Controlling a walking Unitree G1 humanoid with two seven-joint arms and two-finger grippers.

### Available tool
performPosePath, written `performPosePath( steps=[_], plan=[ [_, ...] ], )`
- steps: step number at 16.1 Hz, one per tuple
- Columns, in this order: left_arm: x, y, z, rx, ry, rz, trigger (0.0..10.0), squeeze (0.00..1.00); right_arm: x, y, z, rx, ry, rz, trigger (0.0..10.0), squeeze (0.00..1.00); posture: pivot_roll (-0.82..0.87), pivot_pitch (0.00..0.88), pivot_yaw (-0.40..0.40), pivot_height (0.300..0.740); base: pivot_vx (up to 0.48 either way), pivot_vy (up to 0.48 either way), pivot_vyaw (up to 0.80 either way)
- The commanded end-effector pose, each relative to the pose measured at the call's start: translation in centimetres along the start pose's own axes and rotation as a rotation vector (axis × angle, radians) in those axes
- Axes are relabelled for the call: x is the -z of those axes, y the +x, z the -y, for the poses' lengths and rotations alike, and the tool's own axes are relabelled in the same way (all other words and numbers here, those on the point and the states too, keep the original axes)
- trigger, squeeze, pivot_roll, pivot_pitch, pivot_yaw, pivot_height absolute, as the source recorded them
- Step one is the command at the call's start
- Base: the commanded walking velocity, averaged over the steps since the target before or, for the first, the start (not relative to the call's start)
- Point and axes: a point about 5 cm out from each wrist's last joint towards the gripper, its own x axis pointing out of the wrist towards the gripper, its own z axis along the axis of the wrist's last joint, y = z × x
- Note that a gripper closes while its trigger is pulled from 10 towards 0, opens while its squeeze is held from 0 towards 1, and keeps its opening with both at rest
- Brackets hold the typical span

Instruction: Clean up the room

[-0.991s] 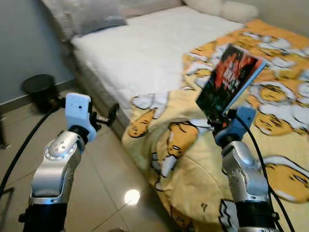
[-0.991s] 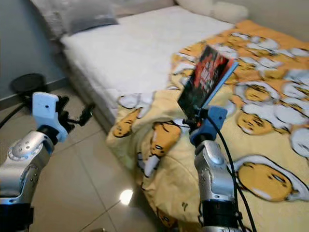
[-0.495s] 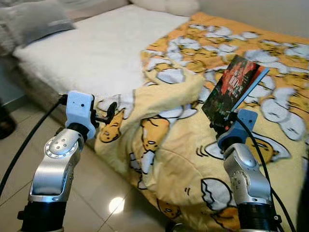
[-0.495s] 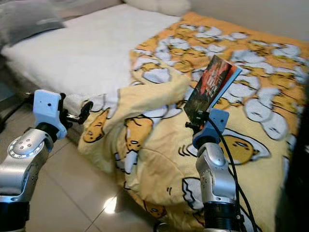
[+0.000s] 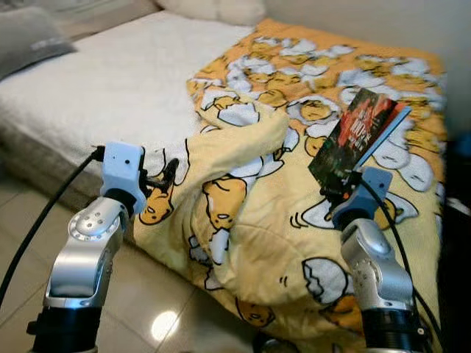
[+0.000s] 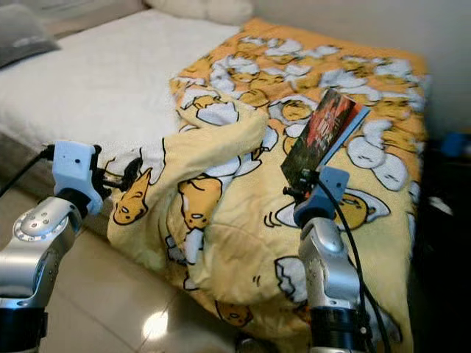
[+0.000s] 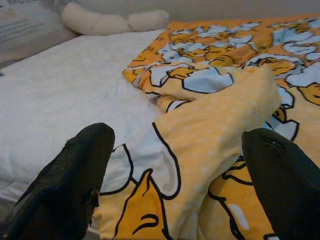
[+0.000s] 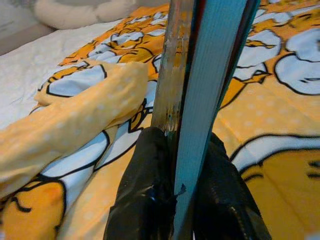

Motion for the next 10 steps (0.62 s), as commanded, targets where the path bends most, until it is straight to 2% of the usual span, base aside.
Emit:
performPosePath(
  steps=[1,10],
  plan=[
    [0.22,-0.08,-0.25,-0.008,0.003,-0.016,10.0,0.00,-1.45,0.09,-0.51,-0.024,0.007,0.058,10.0,0.00,0.03,0.000,-0.006,0.740,0.000,0.364,-0.80],
    [0.33,0.05,-0.75,-0.018,0.004,-0.028,10.0,0.00,-1.29,0.18,-0.36,-0.013,0.018,0.048,10.0,0.00,0.03,0.000,-0.001,0.740,0.000,0.355,-0.80]
  ],
)
